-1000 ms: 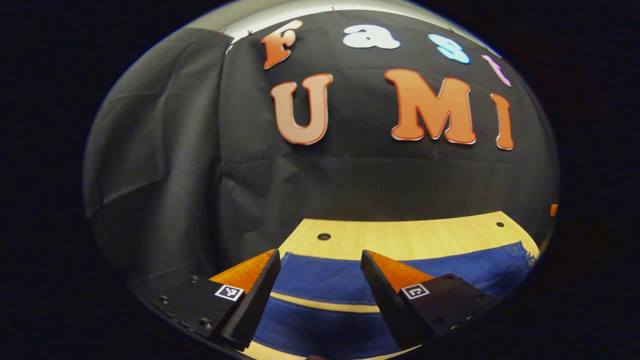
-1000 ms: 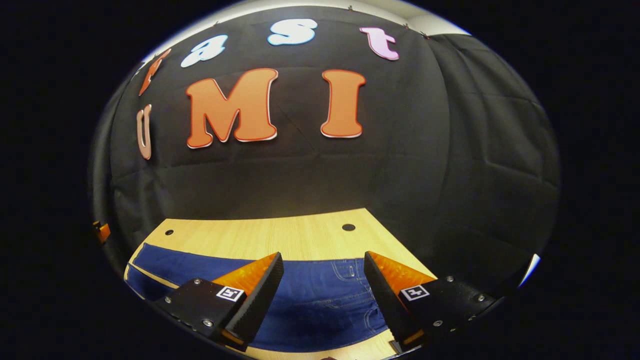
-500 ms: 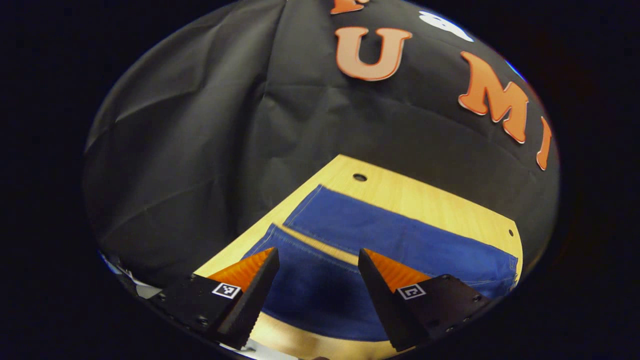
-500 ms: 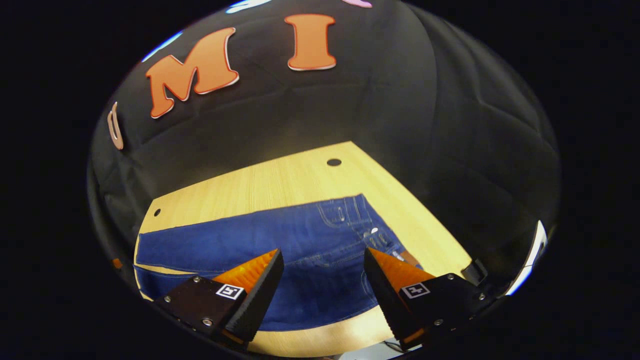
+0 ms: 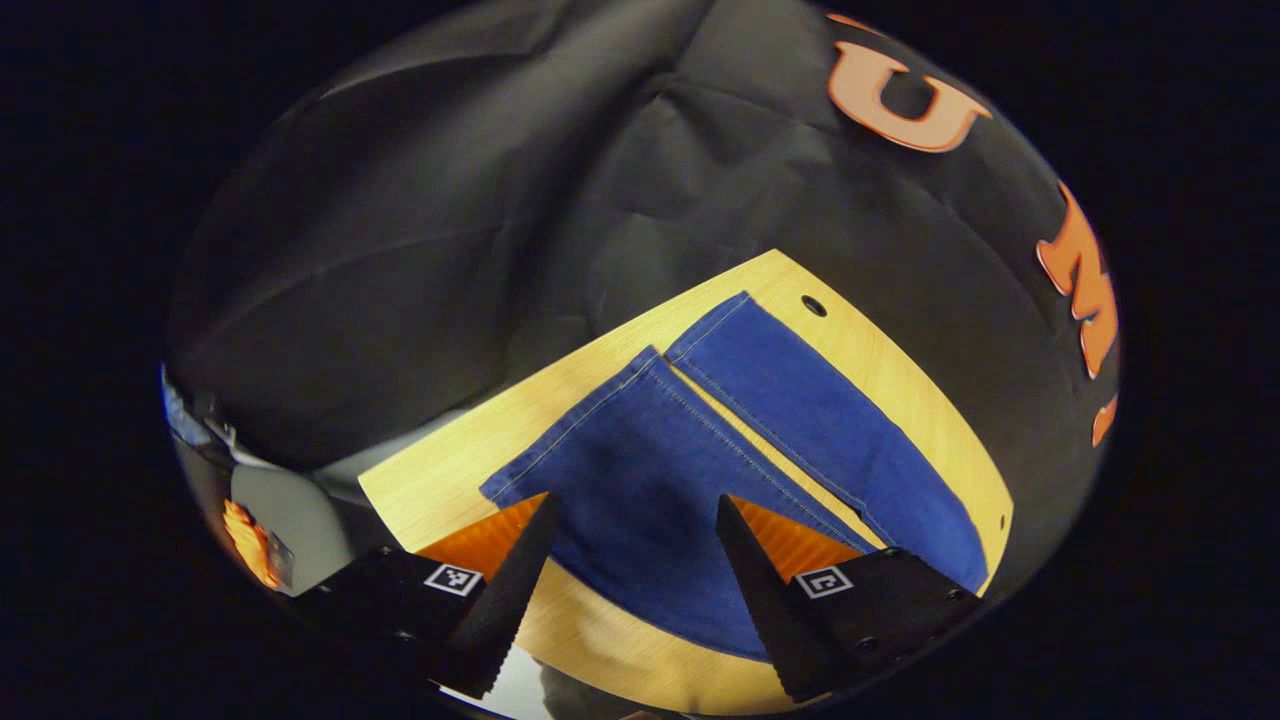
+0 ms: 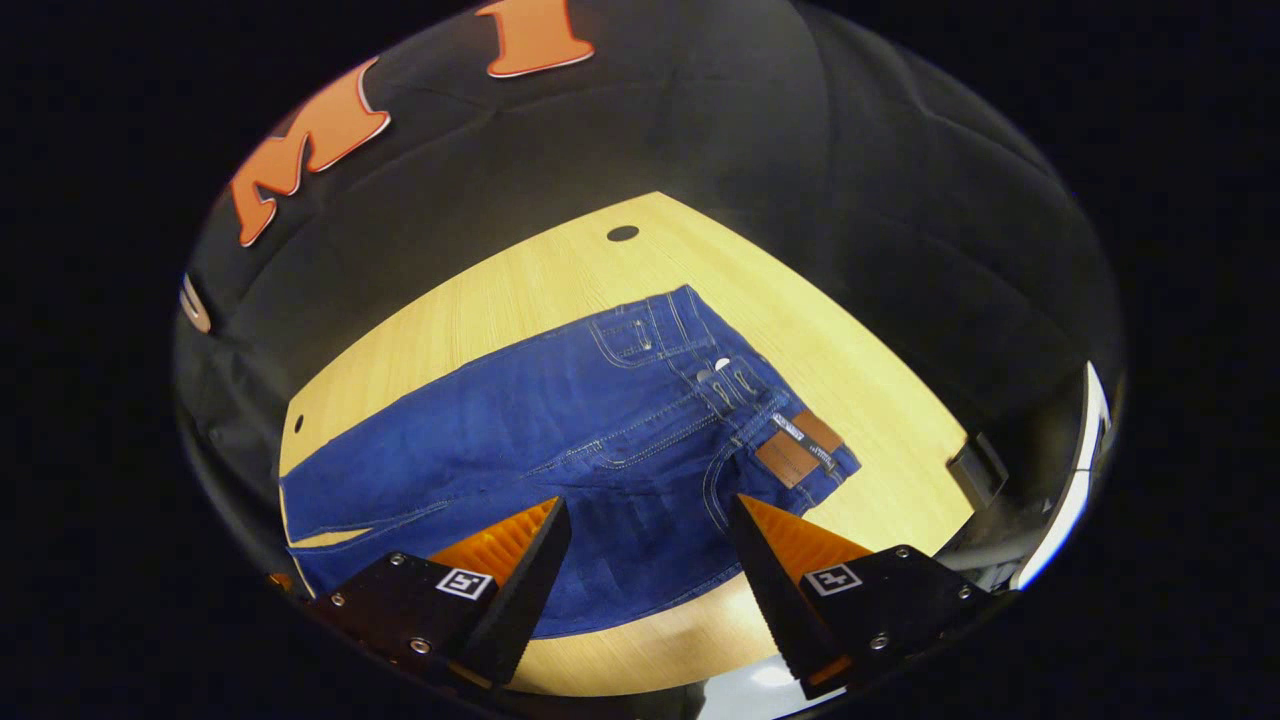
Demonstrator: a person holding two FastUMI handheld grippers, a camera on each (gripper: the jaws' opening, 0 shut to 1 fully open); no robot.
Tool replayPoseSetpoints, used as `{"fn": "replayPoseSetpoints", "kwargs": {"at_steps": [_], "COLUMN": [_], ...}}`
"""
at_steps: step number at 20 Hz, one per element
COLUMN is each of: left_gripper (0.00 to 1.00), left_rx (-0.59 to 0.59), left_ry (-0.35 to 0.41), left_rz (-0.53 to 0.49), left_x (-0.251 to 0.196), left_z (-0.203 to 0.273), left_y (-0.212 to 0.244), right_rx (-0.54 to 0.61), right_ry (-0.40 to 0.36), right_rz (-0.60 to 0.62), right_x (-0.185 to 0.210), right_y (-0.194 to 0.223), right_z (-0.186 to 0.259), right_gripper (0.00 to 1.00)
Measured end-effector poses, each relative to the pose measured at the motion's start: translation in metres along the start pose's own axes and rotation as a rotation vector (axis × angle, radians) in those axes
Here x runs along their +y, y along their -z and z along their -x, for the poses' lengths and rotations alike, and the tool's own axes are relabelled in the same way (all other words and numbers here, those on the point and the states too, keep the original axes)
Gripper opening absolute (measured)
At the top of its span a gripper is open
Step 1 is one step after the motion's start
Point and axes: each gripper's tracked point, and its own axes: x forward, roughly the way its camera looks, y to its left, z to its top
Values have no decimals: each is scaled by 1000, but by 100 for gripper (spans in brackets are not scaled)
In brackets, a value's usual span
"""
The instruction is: Grasp the waist and the cuffs of the jeans and fold them to make the two legs overlap; first hold the waist and fold one-third of the jeans toward the cuffs, then hold the cuffs and fold the remaining one-third in the same direction to finish folding.
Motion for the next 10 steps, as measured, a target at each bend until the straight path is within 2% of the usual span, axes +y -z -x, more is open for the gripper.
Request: {"fn": "replayPoseSetpoints", "kwargs": {"at_steps": [3, 5, 10], "left_gripper": [98, 98, 98], "left_rx": [77, 103, 132], "left_ry": [25, 25, 75], "left_rz": [142, 192, 340], "left_x": [28, 34, 45], "left_z": [-18, -22, -26], "left_y": [17, 22, 21], "right_rx": [56, 80, 120], "right_ry": [-31, -49, -44], "right_rz": [-147, -240, -345], "right_x": [-2, -10, -29], "right_y": [7, 13, 24], "right_z": [-2, -11, -20], "right_gripper": [98, 99, 98]}}
